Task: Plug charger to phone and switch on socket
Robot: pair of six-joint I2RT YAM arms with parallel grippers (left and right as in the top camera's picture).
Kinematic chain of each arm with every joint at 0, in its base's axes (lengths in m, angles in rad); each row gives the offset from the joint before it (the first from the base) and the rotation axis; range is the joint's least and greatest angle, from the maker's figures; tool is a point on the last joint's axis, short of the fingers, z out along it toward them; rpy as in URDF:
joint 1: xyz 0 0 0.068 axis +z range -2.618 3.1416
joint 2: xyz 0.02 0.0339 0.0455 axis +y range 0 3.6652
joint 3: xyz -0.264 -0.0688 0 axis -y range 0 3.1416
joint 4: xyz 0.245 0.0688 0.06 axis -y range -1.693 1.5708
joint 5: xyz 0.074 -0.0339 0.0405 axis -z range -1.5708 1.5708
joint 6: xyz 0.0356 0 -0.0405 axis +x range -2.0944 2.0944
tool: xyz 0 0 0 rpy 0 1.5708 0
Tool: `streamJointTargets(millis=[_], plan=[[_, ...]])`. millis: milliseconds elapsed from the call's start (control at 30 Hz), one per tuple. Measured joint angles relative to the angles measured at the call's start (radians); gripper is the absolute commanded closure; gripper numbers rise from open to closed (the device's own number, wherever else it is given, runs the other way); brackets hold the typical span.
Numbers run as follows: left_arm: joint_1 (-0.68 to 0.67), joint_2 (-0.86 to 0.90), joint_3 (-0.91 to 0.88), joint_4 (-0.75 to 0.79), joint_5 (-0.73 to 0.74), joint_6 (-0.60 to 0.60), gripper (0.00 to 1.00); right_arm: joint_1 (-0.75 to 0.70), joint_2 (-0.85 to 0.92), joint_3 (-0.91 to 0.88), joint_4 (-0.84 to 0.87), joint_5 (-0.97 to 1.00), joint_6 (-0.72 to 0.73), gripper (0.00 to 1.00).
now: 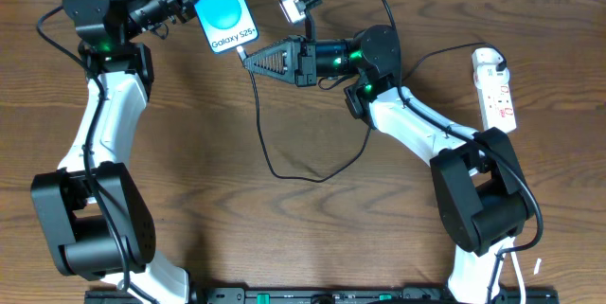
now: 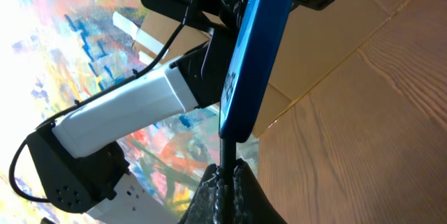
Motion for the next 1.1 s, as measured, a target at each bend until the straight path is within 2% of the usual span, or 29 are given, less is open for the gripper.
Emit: streamJointTargets(millis=[1100], plan=[[-0.020, 0.000, 0.000, 0.000, 0.005, 0.022, 0.93, -0.002, 0.000, 0.000, -0.007, -0.019, -0.003, 0.99]])
